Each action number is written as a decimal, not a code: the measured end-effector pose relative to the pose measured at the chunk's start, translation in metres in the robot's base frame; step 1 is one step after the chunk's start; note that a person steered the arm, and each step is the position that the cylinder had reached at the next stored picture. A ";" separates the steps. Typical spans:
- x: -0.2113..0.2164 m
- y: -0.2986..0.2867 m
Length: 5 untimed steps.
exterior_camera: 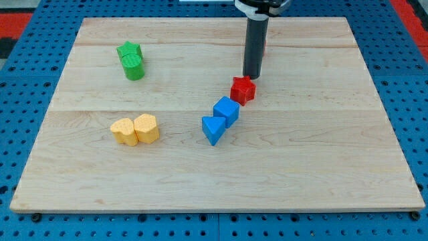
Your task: Push the red circle to the top of the red star
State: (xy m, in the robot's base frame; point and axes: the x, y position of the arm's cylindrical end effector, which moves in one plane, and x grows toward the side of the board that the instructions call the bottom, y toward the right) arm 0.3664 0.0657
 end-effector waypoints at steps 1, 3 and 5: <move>0.010 -0.003; 0.010 -0.012; 0.005 0.070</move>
State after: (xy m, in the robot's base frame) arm 0.3716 0.1357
